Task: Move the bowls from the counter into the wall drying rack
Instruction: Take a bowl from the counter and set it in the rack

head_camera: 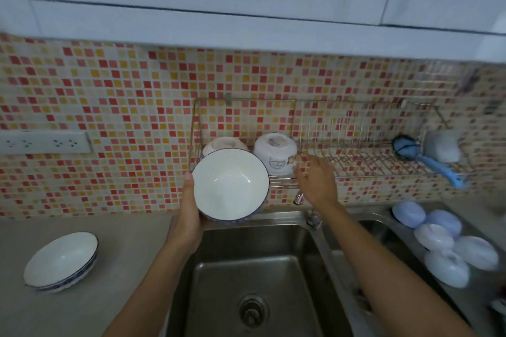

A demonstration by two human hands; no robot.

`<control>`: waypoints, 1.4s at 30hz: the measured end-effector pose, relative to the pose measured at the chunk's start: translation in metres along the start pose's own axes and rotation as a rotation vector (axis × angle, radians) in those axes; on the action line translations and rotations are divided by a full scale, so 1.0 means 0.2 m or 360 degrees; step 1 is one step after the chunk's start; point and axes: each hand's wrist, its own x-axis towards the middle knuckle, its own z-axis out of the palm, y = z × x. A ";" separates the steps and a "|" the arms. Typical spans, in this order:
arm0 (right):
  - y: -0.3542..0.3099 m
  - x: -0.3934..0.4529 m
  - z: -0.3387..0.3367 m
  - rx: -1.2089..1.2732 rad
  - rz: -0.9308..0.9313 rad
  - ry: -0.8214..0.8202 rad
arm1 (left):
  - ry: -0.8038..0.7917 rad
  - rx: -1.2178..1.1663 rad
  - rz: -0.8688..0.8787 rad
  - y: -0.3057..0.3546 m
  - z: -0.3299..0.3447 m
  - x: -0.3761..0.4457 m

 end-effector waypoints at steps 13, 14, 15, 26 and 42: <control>0.19 -0.01 0.18 -0.0304 -0.0227 0.0300 | 0.0112 0.0459 0.0304 0.26 0.43 0.47; 0.19 -0.01 0.19 -0.0268 -0.0233 0.0327 | 0.0116 0.0510 0.0351 0.27 0.46 0.50; 0.19 -0.01 0.20 -0.0243 -0.0228 0.0345 | 0.0120 0.0542 0.0402 0.27 0.48 0.52; 0.23 0.00 0.26 -0.0197 -0.0304 0.0519 | -0.0199 0.1408 0.1194 0.20 0.71 0.67; 0.22 0.00 0.27 -0.0139 -0.0296 0.0569 | -0.0588 0.2497 0.1549 -0.11 0.65 0.79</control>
